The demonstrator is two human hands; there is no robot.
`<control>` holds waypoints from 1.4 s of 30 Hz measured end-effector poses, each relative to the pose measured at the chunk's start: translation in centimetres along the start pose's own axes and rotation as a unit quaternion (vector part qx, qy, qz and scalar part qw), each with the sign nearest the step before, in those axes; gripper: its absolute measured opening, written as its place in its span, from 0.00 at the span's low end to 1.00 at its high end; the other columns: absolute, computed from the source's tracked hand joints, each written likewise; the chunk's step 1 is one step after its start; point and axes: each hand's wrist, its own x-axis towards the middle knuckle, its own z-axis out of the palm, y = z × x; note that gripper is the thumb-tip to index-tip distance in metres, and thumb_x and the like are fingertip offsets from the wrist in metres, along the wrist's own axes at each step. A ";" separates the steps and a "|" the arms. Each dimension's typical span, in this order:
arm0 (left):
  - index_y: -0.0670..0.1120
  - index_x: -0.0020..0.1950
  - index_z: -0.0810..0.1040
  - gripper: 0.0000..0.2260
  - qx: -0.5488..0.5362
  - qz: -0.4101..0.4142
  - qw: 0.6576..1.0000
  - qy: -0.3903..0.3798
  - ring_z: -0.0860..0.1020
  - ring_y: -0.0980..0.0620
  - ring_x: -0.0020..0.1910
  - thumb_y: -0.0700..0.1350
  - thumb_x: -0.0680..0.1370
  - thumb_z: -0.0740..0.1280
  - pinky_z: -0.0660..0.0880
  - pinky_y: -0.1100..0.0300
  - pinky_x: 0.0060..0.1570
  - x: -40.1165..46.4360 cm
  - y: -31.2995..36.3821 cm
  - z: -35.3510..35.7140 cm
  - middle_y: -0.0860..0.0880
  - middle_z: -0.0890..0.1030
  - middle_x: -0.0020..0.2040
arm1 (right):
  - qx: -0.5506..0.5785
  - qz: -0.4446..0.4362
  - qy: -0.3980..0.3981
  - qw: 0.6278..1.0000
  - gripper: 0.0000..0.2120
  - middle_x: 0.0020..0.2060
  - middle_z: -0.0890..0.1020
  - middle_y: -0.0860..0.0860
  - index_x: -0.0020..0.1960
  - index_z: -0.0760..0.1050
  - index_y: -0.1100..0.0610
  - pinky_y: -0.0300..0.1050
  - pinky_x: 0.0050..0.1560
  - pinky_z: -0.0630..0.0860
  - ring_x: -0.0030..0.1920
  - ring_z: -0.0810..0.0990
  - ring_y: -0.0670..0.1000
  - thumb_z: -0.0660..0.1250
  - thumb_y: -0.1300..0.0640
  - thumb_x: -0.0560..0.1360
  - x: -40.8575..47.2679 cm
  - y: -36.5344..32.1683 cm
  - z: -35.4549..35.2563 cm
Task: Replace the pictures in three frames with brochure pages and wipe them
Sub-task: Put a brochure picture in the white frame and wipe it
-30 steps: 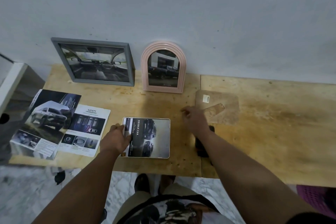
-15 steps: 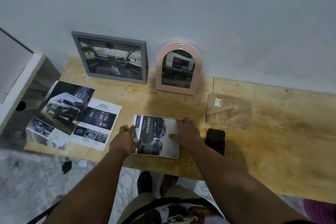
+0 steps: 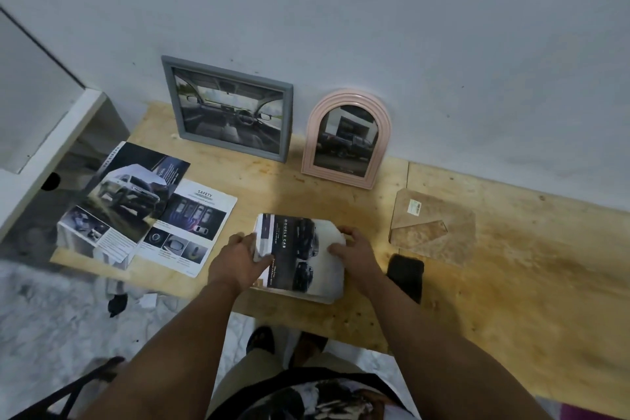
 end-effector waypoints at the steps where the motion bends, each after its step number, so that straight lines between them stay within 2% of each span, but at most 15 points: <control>1: 0.50 0.75 0.70 0.32 -0.033 -0.009 0.999 0.016 0.76 0.43 0.65 0.66 0.76 0.66 0.75 0.48 0.63 -0.2 0.3 -0.1 0.46 0.71 0.71 | 0.049 0.030 -0.012 0.998 0.21 0.62 0.79 0.57 0.66 0.73 0.52 0.62 0.56 0.83 0.58 0.81 0.60 0.71 0.63 0.75 0.1 -0.4 -0.3; 4: 0.50 0.60 0.81 0.20 -0.261 -0.069 0.962 0.037 0.82 0.47 0.51 0.63 0.76 0.69 0.78 0.53 0.50 -0.4 1.4 -1.2 0.51 0.84 0.54 | 0.095 0.063 -0.065 0.991 0.22 0.61 0.81 0.60 0.68 0.73 0.54 0.66 0.58 0.80 0.59 0.81 0.64 0.68 0.64 0.75 0.1 -2.5 -0.7; 7: 0.45 0.44 0.81 0.09 -0.430 -0.079 0.899 0.026 0.78 0.46 0.36 0.49 0.78 0.72 0.72 0.54 0.37 0.0 1.6 -3.0 0.50 0.83 0.35 | 0.056 0.033 -0.081 0.995 0.22 0.61 0.81 0.57 0.68 0.74 0.51 0.60 0.55 0.83 0.58 0.81 0.62 0.69 0.63 0.75 0.3 -5.4 -0.2; 11: 0.45 0.47 0.81 0.05 -0.504 -0.110 0.855 0.052 0.82 0.44 0.43 0.45 0.79 0.71 0.79 0.47 0.48 0.9 0.0 -6.1 0.43 0.86 0.44 | 0.042 0.018 -0.074 0.996 0.19 0.60 0.80 0.55 0.66 0.76 0.51 0.53 0.48 0.84 0.57 0.81 0.60 0.72 0.59 0.76 1.1 -9.4 2.1; 16: 0.40 0.48 0.80 0.07 -0.563 -0.134 0.807 0.114 0.83 0.42 0.42 0.44 0.79 0.71 0.80 0.37 0.50 2.1 -5.5 -10.9 0.37 0.84 0.46 | -0.080 0.045 -0.120 0.988 0.12 0.54 0.83 0.58 0.58 0.80 0.49 0.54 0.50 0.84 0.48 0.86 0.59 0.73 0.59 0.75 2.2 -13.1 7.8; 19: 0.42 0.50 0.82 0.05 -0.561 -0.147 0.801 0.149 0.84 0.44 0.40 0.44 0.78 0.71 0.81 0.46 0.46 2.4 -10.0 -13.8 0.41 0.86 0.44 | -0.147 0.002 -0.109 0.983 0.10 0.49 0.86 0.57 0.55 0.80 0.50 0.47 0.41 0.82 0.40 0.87 0.53 0.73 0.60 0.75 2.9 -15.4 13.2; 22: 0.42 0.47 0.81 0.04 -0.548 -0.167 0.801 0.174 0.79 0.49 0.29 0.42 0.78 0.69 0.77 0.56 0.32 2.6 -15.2 -16.4 0.43 0.83 0.35 | -0.189 -0.039 -0.080 0.978 0.07 0.44 0.86 0.58 0.51 0.78 0.53 0.45 0.35 0.78 0.35 0.85 0.52 0.73 0.62 0.76 3.7 -17.2 20.0; 24: 0.41 0.49 0.81 0.04 -0.554 -0.186 0.791 0.181 0.80 0.47 0.33 0.41 0.78 0.69 0.81 0.50 0.37 3.0 -18.9 -17.5 0.40 0.83 0.39 | -0.207 -0.052 -0.073 0.974 0.06 0.40 0.84 0.59 0.48 0.77 0.56 0.46 0.33 0.77 0.34 0.83 0.54 0.73 0.64 0.76 4.5 -17.8 24.5; 26: 0.41 0.53 0.79 0.07 -0.533 -0.206 0.797 0.196 0.81 0.45 0.38 0.41 0.77 0.71 0.82 0.49 0.40 3.4 -22.5 -18.2 0.40 0.83 0.44 | -0.224 -0.054 -0.067 0.971 0.07 0.37 0.83 0.59 0.45 0.77 0.57 0.47 0.33 0.78 0.31 0.83 0.54 0.73 0.66 0.75 5.5 -17.9 28.8; 28: 0.43 0.55 0.77 0.10 -0.487 -0.214 0.817 0.223 0.81 0.48 0.35 0.41 0.75 0.73 0.79 0.55 0.32 3.8 -25.7 -18.5 0.42 0.83 0.43 | -0.236 -0.054 -0.058 0.969 0.07 0.37 0.83 0.60 0.43 0.77 0.57 0.50 0.35 0.82 0.31 0.83 0.55 0.73 0.67 0.75 6.6 -17.5 32.5; 31: 0.51 0.61 0.72 0.19 -0.418 -0.212 0.853 0.227 0.83 0.54 0.36 0.43 0.75 0.74 0.80 0.58 0.36 4.2 -29.8 -18.4 0.45 0.84 0.48 | -0.247 -0.045 -0.056 0.967 0.05 0.41 0.85 0.62 0.47 0.79 0.60 0.58 0.45 0.84 0.37 0.86 0.60 0.73 0.66 0.74 8.2 -16.1 36.8; 34: 0.51 0.72 0.66 0.30 -0.323 -0.205 0.905 0.187 0.83 0.42 0.52 0.46 0.73 0.75 0.79 0.49 0.53 4.6 -32.8 -17.7 0.44 0.84 0.56 | -0.265 -0.027 -0.064 0.962 0.10 0.43 0.86 0.63 0.56 0.80 0.63 0.61 0.51 0.84 0.43 0.87 0.63 0.73 0.65 0.75 9.3 -14.8 39.5; 36: 0.53 0.75 0.61 0.35 -0.234 -0.212 0.935 0.164 0.82 0.39 0.56 0.53 0.73 0.74 0.76 0.51 0.49 4.4 -33.8 -17.3 0.44 0.83 0.58 | -0.294 -0.022 -0.066 0.953 0.13 0.48 0.86 0.61 0.59 0.80 0.63 0.59 0.55 0.82 0.46 0.86 0.61 0.73 0.62 0.75 9.5 -14.3 40.2; 39: 0.53 0.74 0.61 0.34 -0.120 -0.183 0.963 0.160 0.78 0.37 0.58 0.62 0.73 0.70 0.77 0.47 0.49 4.0 -34.0 -16.7 0.43 0.79 0.61 | -0.389 -0.066 -0.021 0.919 0.14 0.53 0.85 0.56 0.61 0.80 0.55 0.54 0.57 0.81 0.52 0.84 0.58 0.71 0.54 0.77 9.1 -13.4 39.8; 42: 0.52 0.74 0.67 0.31 -0.002 -0.103 0.980 0.172 0.73 0.38 0.64 0.60 0.73 0.70 0.76 0.43 0.58 4.9 -33.5 -16.8 0.43 0.75 0.66 | -0.435 -0.089 0.034 0.895 0.21 0.64 0.80 0.53 0.70 0.74 0.49 0.54 0.62 0.78 0.61 0.80 0.56 0.71 0.52 0.77 8.6 -12.7 38.2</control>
